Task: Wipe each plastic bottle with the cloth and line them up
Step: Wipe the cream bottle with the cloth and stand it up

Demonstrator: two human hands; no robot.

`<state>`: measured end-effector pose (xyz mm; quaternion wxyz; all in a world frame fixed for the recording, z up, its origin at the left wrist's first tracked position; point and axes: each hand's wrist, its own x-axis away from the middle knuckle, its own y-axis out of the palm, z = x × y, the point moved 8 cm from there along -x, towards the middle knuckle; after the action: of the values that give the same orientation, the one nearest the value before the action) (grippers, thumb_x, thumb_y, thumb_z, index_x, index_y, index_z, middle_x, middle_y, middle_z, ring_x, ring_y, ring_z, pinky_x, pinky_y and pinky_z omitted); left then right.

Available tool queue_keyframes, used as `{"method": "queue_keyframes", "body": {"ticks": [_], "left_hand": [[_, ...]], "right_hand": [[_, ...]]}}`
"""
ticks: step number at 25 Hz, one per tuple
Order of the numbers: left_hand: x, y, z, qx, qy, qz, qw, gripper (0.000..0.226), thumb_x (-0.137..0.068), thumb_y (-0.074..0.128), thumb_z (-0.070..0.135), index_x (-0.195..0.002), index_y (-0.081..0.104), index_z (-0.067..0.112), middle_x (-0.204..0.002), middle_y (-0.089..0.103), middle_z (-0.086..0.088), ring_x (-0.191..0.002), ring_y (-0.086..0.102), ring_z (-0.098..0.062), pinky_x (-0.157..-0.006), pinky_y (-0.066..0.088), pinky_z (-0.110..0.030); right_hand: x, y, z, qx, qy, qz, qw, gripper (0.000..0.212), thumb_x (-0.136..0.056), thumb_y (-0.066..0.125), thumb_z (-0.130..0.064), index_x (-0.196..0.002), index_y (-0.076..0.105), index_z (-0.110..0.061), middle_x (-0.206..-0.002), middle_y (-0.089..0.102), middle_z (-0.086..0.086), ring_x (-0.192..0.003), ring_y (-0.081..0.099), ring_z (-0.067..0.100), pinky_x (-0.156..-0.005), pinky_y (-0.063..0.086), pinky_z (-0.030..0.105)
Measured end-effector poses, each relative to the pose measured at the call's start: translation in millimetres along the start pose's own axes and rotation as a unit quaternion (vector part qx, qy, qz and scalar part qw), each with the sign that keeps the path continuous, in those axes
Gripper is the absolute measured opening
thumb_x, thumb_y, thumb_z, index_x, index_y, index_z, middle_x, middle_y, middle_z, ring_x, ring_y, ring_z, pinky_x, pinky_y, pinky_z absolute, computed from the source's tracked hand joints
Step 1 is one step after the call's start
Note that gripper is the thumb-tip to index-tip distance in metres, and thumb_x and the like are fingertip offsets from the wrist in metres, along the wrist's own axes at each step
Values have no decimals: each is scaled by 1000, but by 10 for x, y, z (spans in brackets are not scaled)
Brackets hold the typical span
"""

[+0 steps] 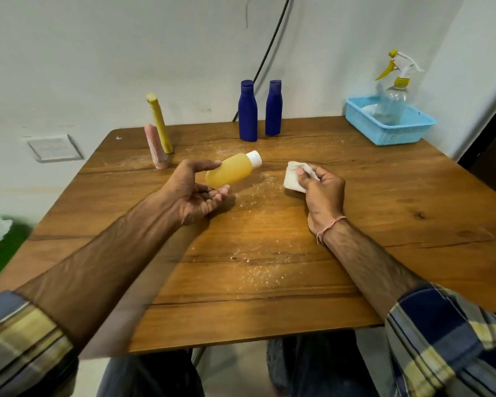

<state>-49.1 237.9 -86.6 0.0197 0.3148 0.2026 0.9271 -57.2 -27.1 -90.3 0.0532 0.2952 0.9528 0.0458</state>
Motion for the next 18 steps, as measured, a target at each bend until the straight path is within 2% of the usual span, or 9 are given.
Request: {"method": "queue_keyframes", "body": {"ticks": [3,5,7,9,11,14,16,18], "left_hand": [[-113,99,341,-65,114,31,991,45,-83,81,20,-116,59,-3,-88,65,-13,-73,63,-18,-72,57,-26],[-218,188,633,-142,191,50,970,46,-81,84,19,-117,63,-1,-87,66,-10,-72,65,-17,-71,60,-27],[-335,283,948,-254,249,83,931,47,-79,86,21,-117,65,2,-93,69,-9,-80,70,-18,-74,61,-30],[-422,409,1240,-376,293,116,871,44,-78,87,24,-111,66,5,-99,70,-10,-88,71,-22,-78,62,-34],[-499,578,1456,-476,308,122,814,37,-78,87,27,-103,67,8,-95,71,-10,-85,71,-21,-74,62,-32],[-680,776,1625,-589,272,120,751,33,-79,86,27,-97,70,5,-95,72,-13,-82,69,-21,-68,60,-30],[-789,862,1655,-632,243,123,726,38,-79,86,28,-101,69,2,-99,72,-15,-85,68,-21,-66,59,-29],[-862,934,1642,-654,230,125,709,38,-81,84,29,-103,66,3,-102,70,-16,-84,67,-22,-63,56,-28]], "right_hand": [[-149,72,-34,44,-16,-11,999,25,-87,73,-12,-112,72,-10,-101,71,-4,-93,68,12,-72,57,25],[-222,118,-66,65,-37,-26,997,22,-87,73,-12,-109,74,-12,-95,70,-7,-92,66,11,-71,53,21],[-272,150,-65,68,-43,-42,996,20,-88,72,-13,-108,74,-14,-94,70,-8,-91,67,11,-68,52,18],[-315,169,-15,62,-39,-56,996,20,-88,72,-15,-108,74,-15,-100,72,-7,-96,68,12,-74,56,24],[-329,170,11,58,-38,-61,996,24,-89,71,-16,-113,72,-14,-107,71,-6,-99,66,11,-78,57,25],[-346,170,31,44,-35,-68,996,27,-90,69,-15,-117,70,-13,-111,70,-3,-95,64,4,-63,49,9],[-342,182,38,39,-27,-76,996,28,-90,68,-14,-119,70,-13,-112,69,-3,-90,62,1,-55,46,6],[-336,184,35,49,-28,-76,995,30,-90,69,-16,-120,69,-14,-114,69,-3,-93,63,3,-59,47,9]]}}
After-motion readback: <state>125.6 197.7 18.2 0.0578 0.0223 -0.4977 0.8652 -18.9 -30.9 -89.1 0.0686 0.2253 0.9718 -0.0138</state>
